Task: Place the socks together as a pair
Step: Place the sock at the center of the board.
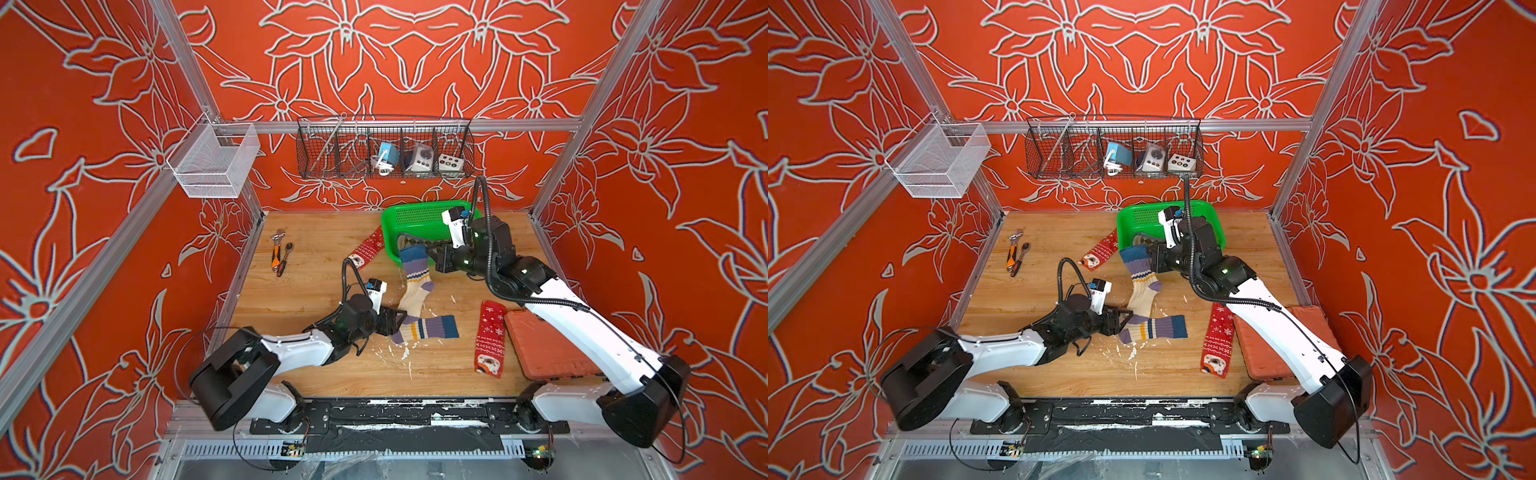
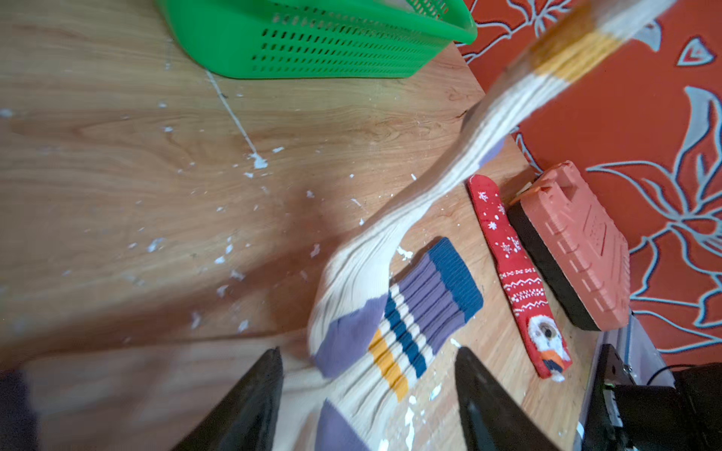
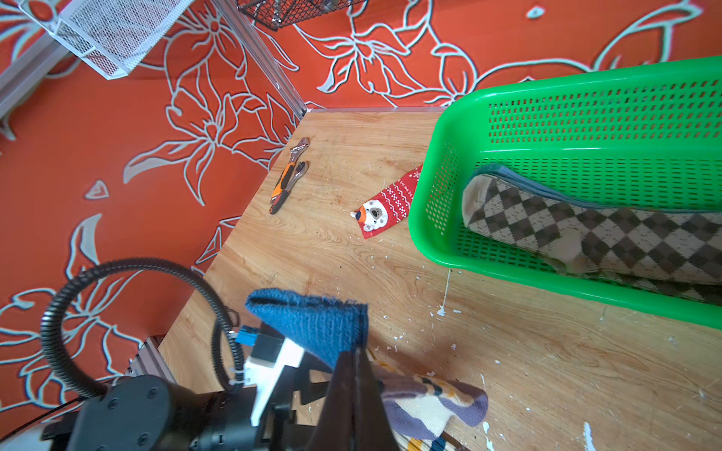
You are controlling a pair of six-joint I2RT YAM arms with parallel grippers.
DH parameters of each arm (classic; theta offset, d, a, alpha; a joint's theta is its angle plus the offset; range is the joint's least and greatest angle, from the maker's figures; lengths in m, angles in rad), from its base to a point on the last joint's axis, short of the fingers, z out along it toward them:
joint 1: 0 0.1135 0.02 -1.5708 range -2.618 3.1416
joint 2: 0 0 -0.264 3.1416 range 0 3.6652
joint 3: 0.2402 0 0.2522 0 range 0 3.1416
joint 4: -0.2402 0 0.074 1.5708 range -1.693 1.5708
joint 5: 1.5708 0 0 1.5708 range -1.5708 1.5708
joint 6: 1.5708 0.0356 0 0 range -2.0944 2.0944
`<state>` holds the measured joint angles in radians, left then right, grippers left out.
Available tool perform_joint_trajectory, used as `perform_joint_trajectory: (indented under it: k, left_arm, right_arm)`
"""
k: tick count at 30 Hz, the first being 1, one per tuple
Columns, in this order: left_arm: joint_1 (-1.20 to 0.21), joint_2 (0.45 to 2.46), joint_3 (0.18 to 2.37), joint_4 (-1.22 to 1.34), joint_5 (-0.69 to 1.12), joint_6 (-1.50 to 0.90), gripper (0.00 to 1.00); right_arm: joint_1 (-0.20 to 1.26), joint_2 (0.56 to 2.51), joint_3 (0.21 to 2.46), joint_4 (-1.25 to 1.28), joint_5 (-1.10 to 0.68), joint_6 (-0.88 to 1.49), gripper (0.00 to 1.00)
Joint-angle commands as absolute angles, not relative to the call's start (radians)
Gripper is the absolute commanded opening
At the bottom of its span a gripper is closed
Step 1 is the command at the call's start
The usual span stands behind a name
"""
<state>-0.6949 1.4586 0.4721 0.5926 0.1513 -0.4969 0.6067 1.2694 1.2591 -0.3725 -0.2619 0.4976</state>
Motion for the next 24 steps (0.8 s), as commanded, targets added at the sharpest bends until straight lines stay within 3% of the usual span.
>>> perform_joint_trajectory:
  k: [1, 6, 9, 17, 24]
  left_arm:
    - [-0.710, 1.535, 0.497, 0.670, 0.176, -0.474, 0.67]
    - [-0.713, 1.622, 0.519, 0.678, 0.179, -0.477, 0.60]
    - [-0.715, 1.669, 0.543, 0.680, 0.196, -0.478, 0.50]
    - [-0.728, 1.640, 0.596, 0.596, 0.151, -0.465, 0.00]
    - [-0.701, 1.495, 0.645, 0.352, 0.061, -0.443, 0.00]
  right_arm:
    - [0.583, 1.224, 1.233, -0.351, -0.257, 0.512, 0.00]
    - [0.535, 1.181, 1.194, -0.348, -0.285, 0.514, 0.00]
    - [0.516, 1.162, 1.175, -0.348, -0.299, 0.515, 0.00]
    - [0.467, 1.088, 1.098, -0.400, -0.278, 0.487, 0.00]
    - [0.422, 1.020, 0.978, -0.434, -0.225, 0.472, 0.00]
